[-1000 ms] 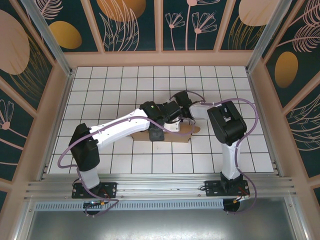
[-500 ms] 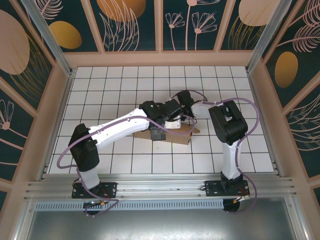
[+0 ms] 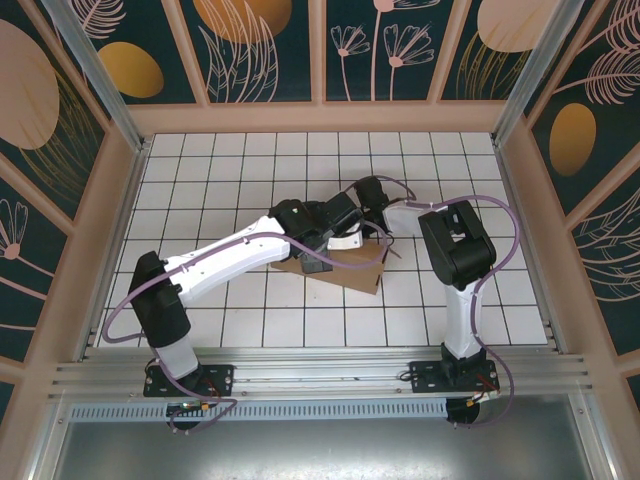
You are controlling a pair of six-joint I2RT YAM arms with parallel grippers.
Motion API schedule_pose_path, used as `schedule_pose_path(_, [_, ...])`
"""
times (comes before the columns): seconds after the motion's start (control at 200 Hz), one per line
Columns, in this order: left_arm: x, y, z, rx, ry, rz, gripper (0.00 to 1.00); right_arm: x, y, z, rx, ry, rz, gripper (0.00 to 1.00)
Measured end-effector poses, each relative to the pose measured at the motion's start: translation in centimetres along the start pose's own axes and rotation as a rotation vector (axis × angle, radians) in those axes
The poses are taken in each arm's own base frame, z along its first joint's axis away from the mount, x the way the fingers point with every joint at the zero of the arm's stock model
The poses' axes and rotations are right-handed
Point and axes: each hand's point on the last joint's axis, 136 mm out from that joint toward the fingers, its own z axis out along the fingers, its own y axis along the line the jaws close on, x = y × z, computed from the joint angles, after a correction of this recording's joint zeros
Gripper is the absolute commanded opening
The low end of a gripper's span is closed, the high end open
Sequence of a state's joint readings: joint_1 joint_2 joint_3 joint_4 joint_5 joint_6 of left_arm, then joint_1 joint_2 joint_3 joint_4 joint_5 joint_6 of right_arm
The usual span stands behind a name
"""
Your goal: Fold the paper box
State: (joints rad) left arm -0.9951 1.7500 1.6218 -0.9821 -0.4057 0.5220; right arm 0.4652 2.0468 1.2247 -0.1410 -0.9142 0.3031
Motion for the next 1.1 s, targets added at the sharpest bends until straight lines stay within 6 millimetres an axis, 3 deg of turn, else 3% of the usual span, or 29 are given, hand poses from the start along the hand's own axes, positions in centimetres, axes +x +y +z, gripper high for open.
schedule_pose_path(0.155, [0.0,0.6,-1.3,-0.018,-0.033,-0.017,0.99,-0.8,0.6,-0.2,-0.005,-0.012,-0.035,0.36])
schedule_pose_path(0.35, [0.0,2.3,-4.5,-0.072,-0.116,-0.08,0.99,-2.1,1.8,-0.7,-0.007,-0.022,-0.089,0.36])
schedule_pose_path(0.576, [-0.8,6.2,-11.2,-0.207,-0.378,-0.333,0.99,-5.2,3.1,-0.2,-0.025,-0.044,-0.206,0.3])
schedule_pose_path(0.741, [1.8,8.4,-15.5,-0.327,-0.609,-0.648,0.99,-5.4,1.7,2.4,-0.035,0.021,-0.23,0.27])
schedule_pose_path(0.941, [2.6,9.5,-16.6,-0.329,-0.752,-0.946,0.99,-4.2,1.0,6.4,-0.052,0.134,-0.294,0.27])
schedule_pose_path(1.101, [3.1,9.8,-16.3,-0.321,-0.756,-1.059,0.99,-3.6,2.1,7.9,-0.095,0.177,-0.348,0.26])
